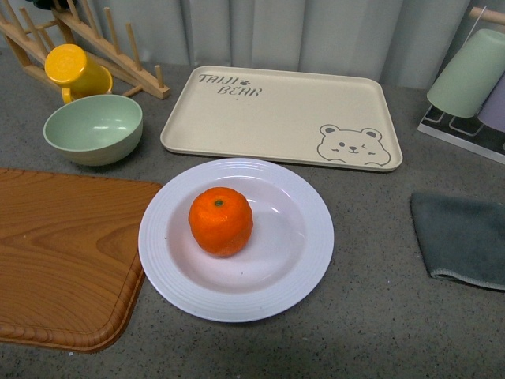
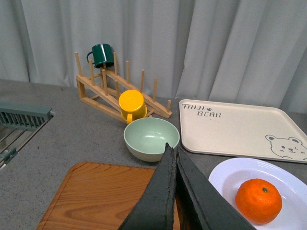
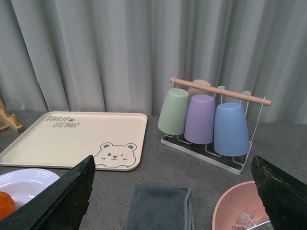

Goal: Place orange and plate with both arms

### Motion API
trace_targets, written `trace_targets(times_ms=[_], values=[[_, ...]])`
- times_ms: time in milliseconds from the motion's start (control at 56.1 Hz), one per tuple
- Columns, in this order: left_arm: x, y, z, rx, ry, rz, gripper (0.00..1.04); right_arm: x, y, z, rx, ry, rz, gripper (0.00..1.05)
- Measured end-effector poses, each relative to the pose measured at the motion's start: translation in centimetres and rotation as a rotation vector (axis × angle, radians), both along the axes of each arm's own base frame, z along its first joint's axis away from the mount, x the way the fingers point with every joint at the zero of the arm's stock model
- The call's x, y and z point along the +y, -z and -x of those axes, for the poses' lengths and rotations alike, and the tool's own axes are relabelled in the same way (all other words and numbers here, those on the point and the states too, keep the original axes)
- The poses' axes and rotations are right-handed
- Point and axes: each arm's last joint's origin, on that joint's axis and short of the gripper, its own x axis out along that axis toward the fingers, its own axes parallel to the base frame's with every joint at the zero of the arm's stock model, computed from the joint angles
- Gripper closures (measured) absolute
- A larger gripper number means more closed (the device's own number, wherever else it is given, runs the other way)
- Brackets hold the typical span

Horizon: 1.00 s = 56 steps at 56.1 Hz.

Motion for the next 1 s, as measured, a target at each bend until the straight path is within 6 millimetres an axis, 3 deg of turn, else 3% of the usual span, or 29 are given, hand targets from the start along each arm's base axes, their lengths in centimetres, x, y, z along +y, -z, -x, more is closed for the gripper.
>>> trace_targets(times_ms=[232, 374, 463, 535, 713, 891, 998], values=[[0.0, 0.0, 0.0, 0.001, 0.000, 0.001, 1.00, 0.0, 0.0, 0.0, 0.000, -0.001, 0.000, 0.09], [0.0, 0.0, 0.0, 0.000, 0.000, 0.000, 0.67, 1.0, -0.1, -1.7, 0.147, -0.220, 0.087, 0.09], [0.0, 0.0, 0.0, 0.000, 0.000, 0.000, 0.44, 2.5, -0.8, -4.6, 0.207, -0.329, 0.045, 0.09], [0.0, 0.0, 0.0, 0.000, 0.000, 0.000, 0.33, 3.2, -0.6, -6.4, 0.292, -0.377, 0.001, 0.09], [0.0, 0.0, 0.0, 0.000, 0.000, -0.001, 0.05, 4.7, 2.7, -12.0, 0.649, -0.428, -0.142, 0.09], [0.0, 0.0, 0.0, 0.000, 0.000, -0.003, 0.07, 6.5, 6.9, -16.3, 0.987, -0.496, -0.340, 0.09], [0.0, 0.0, 0.0, 0.000, 0.000, -0.003, 0.07, 7.3, 8.3, -18.1, 1.068, -0.494, -0.404, 0.09]])
